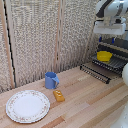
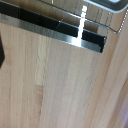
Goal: Please reach out your grabber to the yellow dish. Tenderly grip the yellow dish using your grabber. Set the yellow dish on the baking sheet. Posit your grabber on the rim of the baking sheet carrying the yellow dish. Mindfully slide the baking sheet with the yellow dish into the oven. Let go of your grabber's hold on the baking sheet's edge when it is entirely in the oven.
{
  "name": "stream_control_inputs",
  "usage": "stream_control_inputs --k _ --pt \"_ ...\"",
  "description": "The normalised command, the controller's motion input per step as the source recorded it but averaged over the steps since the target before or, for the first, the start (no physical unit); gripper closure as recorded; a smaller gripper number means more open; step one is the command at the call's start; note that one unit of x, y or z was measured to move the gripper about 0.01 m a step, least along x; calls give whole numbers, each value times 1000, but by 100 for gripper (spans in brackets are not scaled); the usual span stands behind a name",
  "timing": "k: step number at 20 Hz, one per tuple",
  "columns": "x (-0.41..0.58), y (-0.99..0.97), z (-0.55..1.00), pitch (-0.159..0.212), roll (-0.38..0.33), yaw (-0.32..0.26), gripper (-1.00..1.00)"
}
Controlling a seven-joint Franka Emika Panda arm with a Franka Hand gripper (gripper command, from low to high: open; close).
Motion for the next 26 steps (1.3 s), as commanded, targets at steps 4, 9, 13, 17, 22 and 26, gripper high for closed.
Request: stream_control_inputs --k 4,9,13,17,22,26 --pt "6 24 0 57 -375 143 -100" --pt "-30 3 0 111 -374 155 -100" --pt "-254 46 -19 221 -327 171 -100" --pt "-321 59 0 299 -237 174 -100" --pt "-318 74 0 309 -230 172 -100" --pt "-262 19 -54 261 -254 197 -100"
